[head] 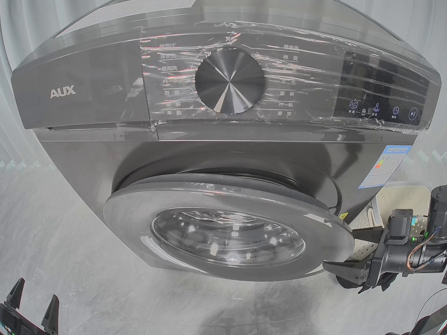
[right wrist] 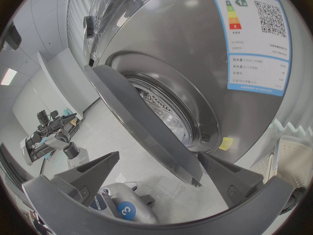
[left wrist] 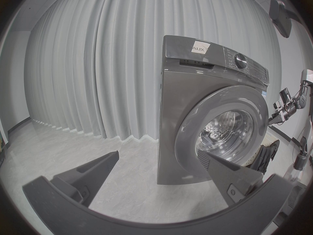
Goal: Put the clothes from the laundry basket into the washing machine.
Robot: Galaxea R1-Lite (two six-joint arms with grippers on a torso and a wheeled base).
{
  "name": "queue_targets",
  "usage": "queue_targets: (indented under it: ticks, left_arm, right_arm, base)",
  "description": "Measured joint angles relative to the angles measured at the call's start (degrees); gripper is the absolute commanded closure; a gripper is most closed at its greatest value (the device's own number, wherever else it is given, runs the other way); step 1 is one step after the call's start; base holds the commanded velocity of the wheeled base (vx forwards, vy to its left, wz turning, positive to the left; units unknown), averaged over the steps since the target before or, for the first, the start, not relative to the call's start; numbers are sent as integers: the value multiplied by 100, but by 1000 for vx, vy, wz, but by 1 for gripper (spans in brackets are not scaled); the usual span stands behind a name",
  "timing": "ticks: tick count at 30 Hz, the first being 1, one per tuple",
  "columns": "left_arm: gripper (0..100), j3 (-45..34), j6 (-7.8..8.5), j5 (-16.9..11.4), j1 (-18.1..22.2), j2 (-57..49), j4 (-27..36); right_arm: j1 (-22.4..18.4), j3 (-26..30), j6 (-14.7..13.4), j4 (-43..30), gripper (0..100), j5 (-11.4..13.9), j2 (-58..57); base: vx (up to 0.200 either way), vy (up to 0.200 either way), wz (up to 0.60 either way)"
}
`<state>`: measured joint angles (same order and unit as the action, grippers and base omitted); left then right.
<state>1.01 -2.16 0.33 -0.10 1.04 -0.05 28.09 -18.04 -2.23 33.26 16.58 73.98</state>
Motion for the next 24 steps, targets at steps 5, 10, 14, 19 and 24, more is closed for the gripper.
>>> queue_targets:
  ticks: [5, 10, 14, 19, 24]
  left_arm:
    - [0, 0, -2, -1, 0, 0, 0]
    - [0, 0, -2, -1, 0, 0, 0]
    - [0, 0, -2, 0, 0, -2, 0]
    - [0, 0, 0, 0, 0, -2, 0]
    - [0, 0, 0, -1, 0, 0, -2]
  right_arm:
    - [146, 32, -23, 2, 0, 13, 107]
    - [262, 294, -11, -2, 0, 66, -43]
    - [267, 612, 12, -52, 0, 288, -347]
    - [221, 713, 2, -24, 0, 325, -572]
    - [30, 438, -26, -15, 0, 304, -557]
  base:
    - [0, 0, 0]
    - [0, 0, 0]
    - [0, 0, 0]
    - [-160, 0, 0]
    - [-200, 0, 0]
